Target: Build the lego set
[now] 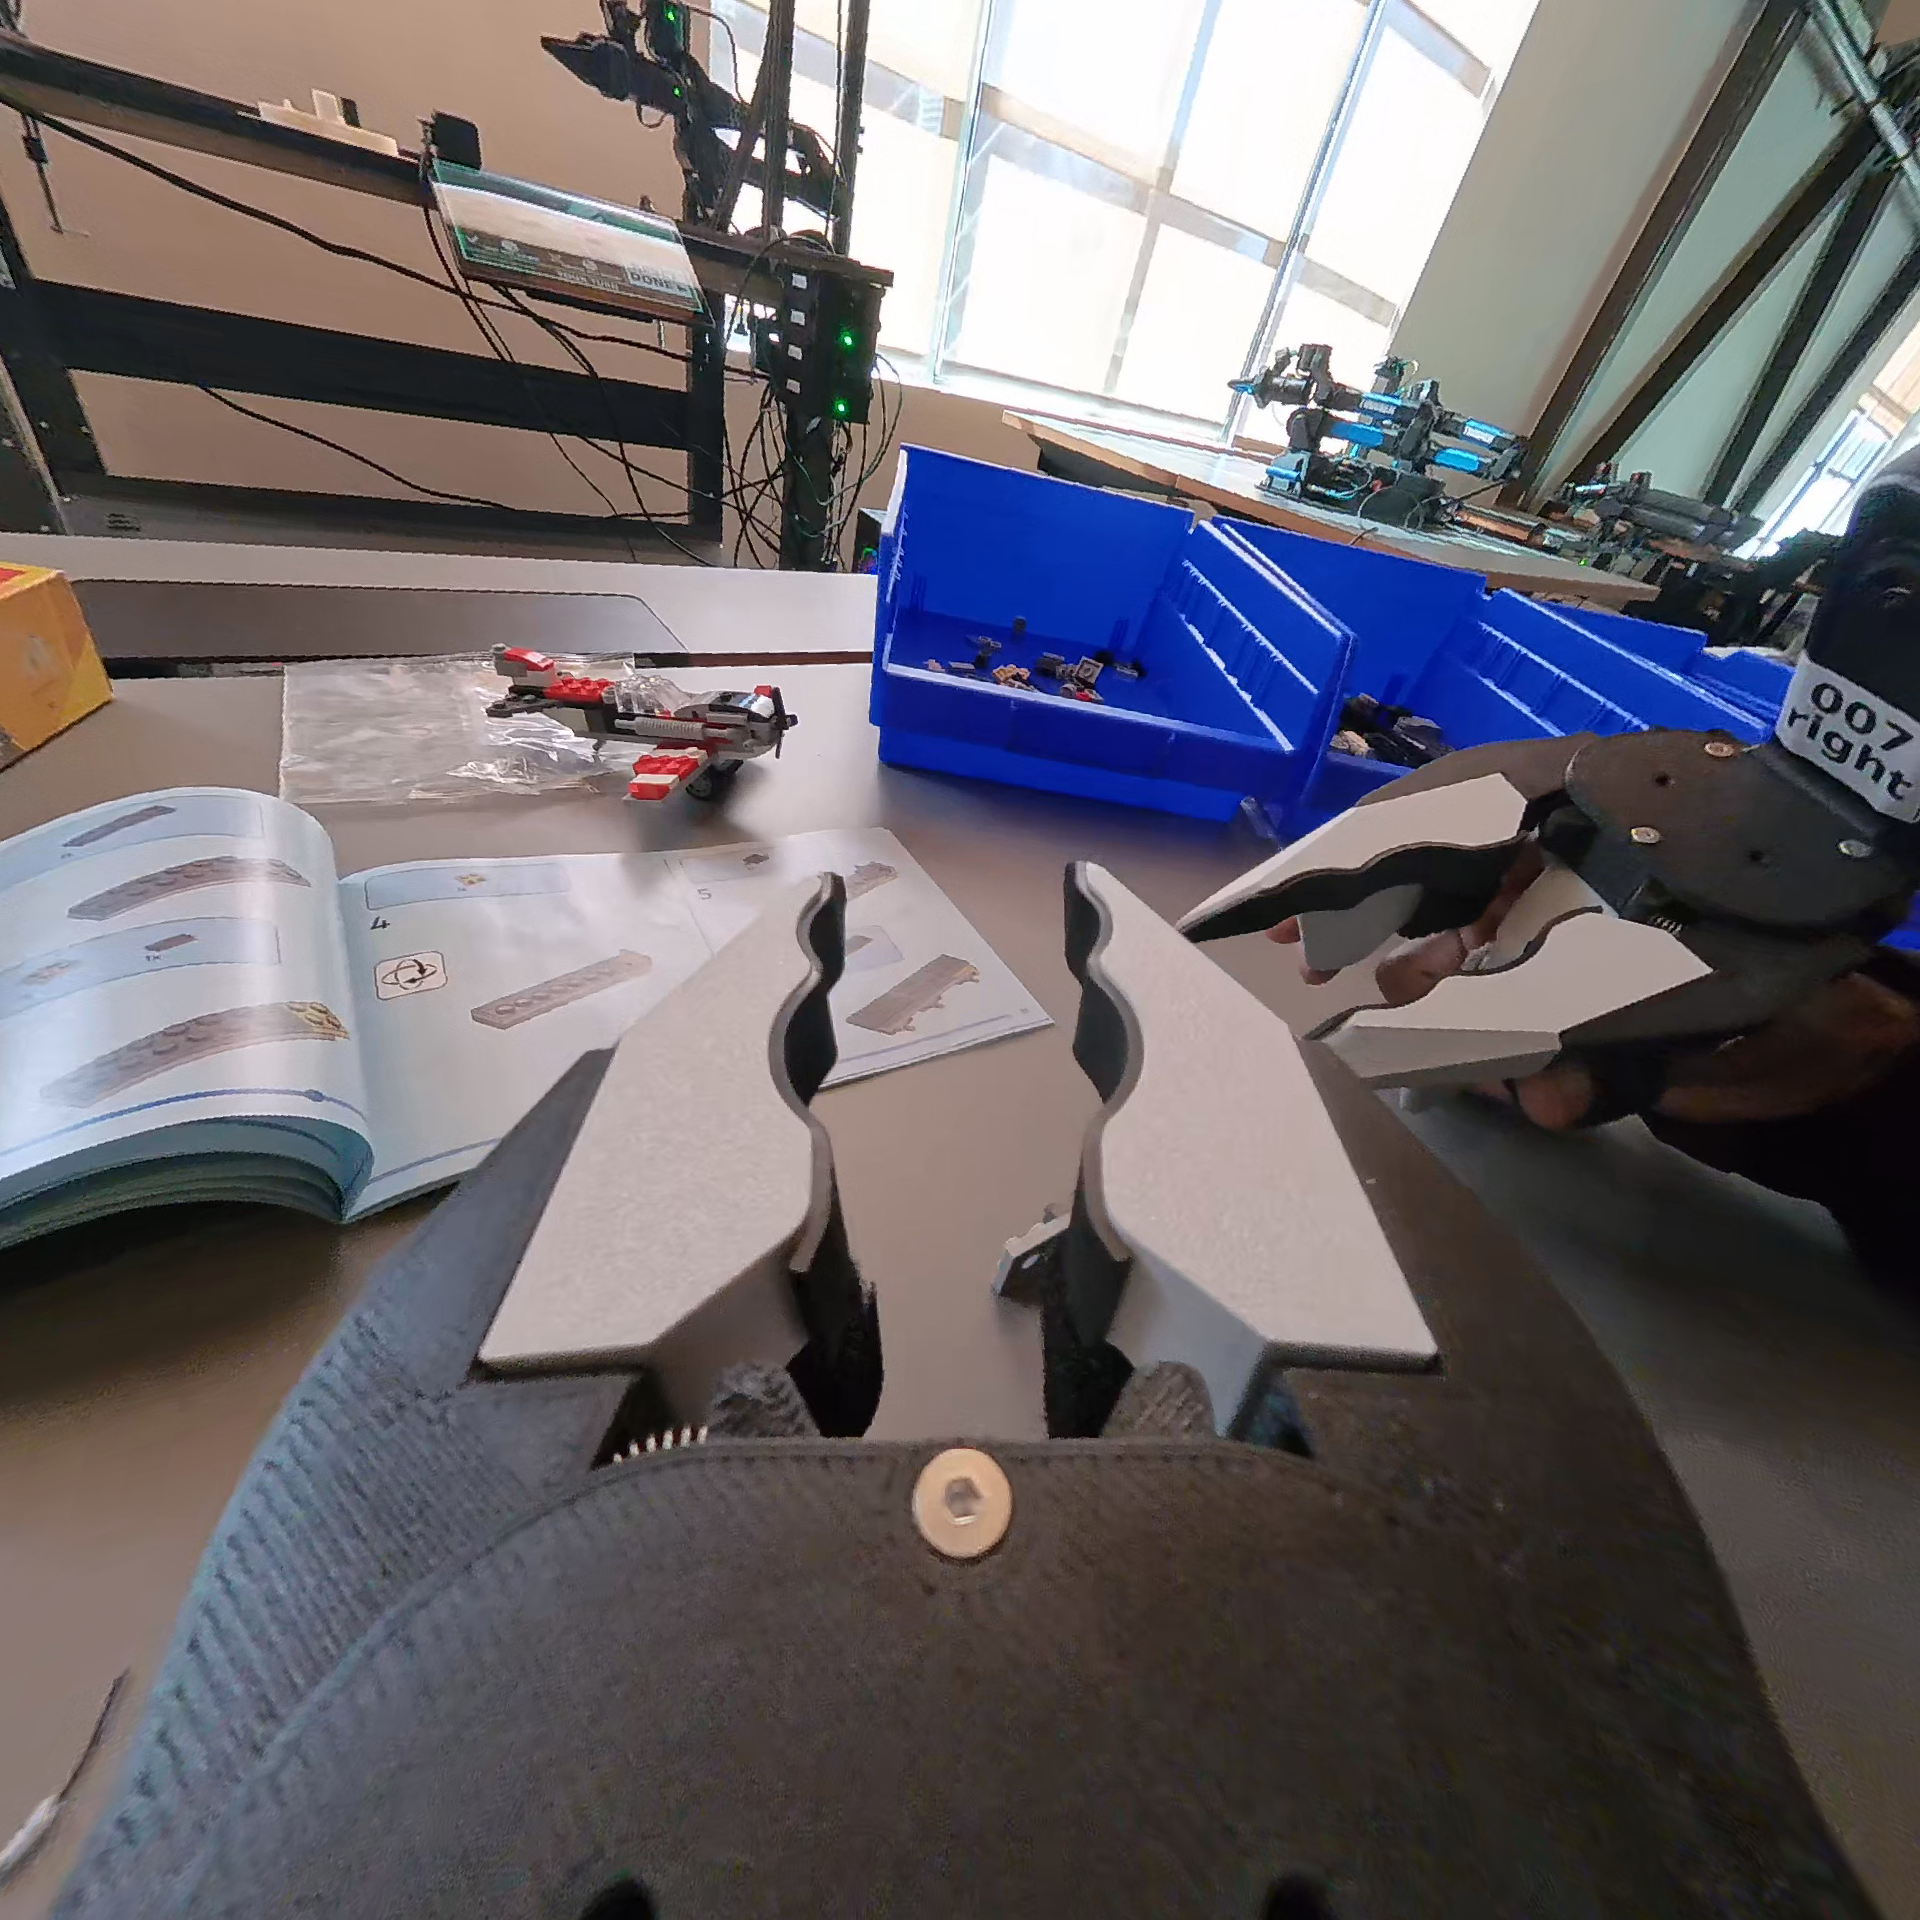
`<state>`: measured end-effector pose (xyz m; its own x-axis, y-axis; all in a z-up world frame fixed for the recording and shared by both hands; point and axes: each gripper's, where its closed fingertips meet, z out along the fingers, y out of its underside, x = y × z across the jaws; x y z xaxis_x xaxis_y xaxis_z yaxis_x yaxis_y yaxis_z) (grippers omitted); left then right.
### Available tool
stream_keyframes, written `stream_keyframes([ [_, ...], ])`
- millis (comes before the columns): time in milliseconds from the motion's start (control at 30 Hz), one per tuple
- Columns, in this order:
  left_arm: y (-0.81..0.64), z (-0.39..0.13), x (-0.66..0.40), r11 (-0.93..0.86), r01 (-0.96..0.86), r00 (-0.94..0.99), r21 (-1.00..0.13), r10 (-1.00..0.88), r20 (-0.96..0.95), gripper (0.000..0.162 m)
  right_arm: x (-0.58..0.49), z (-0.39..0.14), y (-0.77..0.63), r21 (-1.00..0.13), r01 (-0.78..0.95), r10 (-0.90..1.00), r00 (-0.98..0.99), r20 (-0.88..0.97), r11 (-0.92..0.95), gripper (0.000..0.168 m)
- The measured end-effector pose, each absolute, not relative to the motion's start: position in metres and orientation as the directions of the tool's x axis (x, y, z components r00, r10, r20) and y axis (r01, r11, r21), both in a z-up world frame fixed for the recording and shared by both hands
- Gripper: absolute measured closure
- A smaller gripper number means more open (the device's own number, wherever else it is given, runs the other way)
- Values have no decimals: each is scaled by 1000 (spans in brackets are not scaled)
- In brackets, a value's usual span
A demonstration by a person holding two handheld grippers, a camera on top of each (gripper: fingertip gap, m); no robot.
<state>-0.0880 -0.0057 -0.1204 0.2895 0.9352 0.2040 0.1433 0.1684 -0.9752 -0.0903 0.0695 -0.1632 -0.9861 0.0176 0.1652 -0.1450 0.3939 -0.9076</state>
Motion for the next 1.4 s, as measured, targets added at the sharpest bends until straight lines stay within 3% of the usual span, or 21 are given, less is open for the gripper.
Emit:
stream_keyframes([
  [500, 11, -149, -100, 73, 324, 317, -943, 931, 181, 119, -99, -152, 77, -924, -59, 75, -993, 95, 378, 121],
  [833, 9, -154, -103, 112, 367, 314, -924, 920, 236, 119, -87, -141, 81, -935, 35, 15, -999, -32, 354, 121],
  [1400, 13, -162, -105, 131, 427, 335, -895, 896, 291, 120, -95, -160, 87, -887, -34, 22, -998, 50, 461, 121],
])
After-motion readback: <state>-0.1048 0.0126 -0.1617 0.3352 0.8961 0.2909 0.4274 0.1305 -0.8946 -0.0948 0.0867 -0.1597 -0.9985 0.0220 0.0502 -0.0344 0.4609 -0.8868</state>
